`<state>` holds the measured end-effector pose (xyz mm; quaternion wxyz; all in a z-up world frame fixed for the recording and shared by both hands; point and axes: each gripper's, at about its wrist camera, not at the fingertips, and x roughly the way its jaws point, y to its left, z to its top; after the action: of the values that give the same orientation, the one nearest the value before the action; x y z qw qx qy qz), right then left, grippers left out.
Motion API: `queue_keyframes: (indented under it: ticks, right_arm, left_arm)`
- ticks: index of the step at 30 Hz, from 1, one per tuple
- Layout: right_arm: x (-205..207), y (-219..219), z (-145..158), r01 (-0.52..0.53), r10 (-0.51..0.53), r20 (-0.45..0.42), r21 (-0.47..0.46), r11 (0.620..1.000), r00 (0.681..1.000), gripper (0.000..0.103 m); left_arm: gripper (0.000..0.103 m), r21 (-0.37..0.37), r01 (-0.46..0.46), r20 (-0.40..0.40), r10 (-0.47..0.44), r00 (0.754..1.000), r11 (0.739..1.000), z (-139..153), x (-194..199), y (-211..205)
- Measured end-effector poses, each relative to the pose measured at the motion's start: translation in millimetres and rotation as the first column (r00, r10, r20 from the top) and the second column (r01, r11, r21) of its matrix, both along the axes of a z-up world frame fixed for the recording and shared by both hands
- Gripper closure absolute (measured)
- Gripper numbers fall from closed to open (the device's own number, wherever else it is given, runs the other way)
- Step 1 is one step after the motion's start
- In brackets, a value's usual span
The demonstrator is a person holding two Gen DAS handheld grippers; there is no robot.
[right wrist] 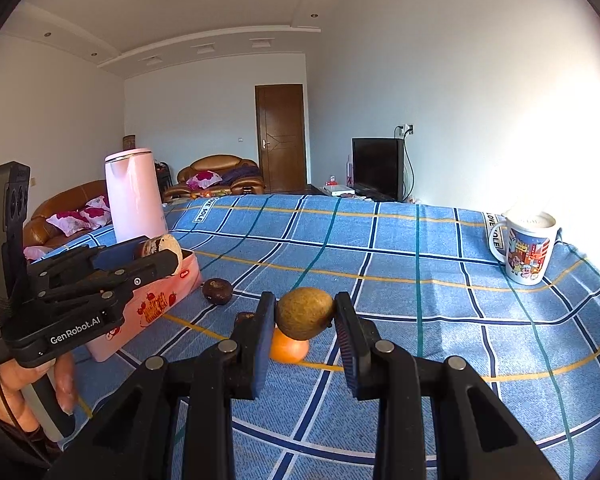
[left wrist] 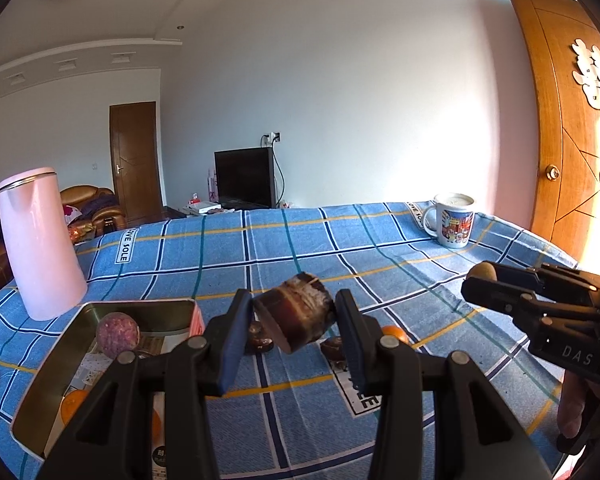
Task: Organize fruits
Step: 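Carry the brown fruit and brown roll into the tin and release both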
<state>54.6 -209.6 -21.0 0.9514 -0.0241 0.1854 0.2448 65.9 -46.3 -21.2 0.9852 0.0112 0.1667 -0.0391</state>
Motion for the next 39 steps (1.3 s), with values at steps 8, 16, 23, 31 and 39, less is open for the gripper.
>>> queue_keyframes:
  ticks: [8, 16, 23, 31, 39]
  right_arm:
    - [-10.9, -1.2, 4.1, 0.013, -0.013, 0.061, 0.002, 1.0, 0.998, 0.071]
    - [-19.2, 3.1, 6.3, 0.021, -0.019, 0.111, -0.015, 1.0, 0.994, 0.071]
    - [-17.0, 14.9, 6.9, 0.006, -0.004, 0.101, -0.024, 1.0, 0.995, 0.071]
    - [-19.1, 48.6, 14.6, -0.073, 0.076, 0.089, -0.029, 0.997, 0.993, 0.071]
    - [-21.1, 95.8, 16.1, -0.193, 0.195, 0.058, -0.029, 0.981, 0.979, 0.071]
  left_arm:
    - [0.058, 0.006, -0.005, 0.031, 0.005, 1.0, 1.0, 1.4, -11.3, -1.7]
    - [0.058, 0.003, 0.004, 0.035, -0.004, 0.999, 1.0, 2.9, -17.3, -2.1]
    - [0.058, -0.013, 0.0, 0.026, 0.001, 1.0, 1.0, 3.4, -22.5, 6.1]
    - [0.058, -0.042, -0.05, 0.017, 0.05, 0.999, 0.998, 3.1, -32.1, 34.0]
    - [0.058, -0.068, -0.163, -0.025, 0.162, 0.987, 0.984, -2.6, -41.5, 83.5]
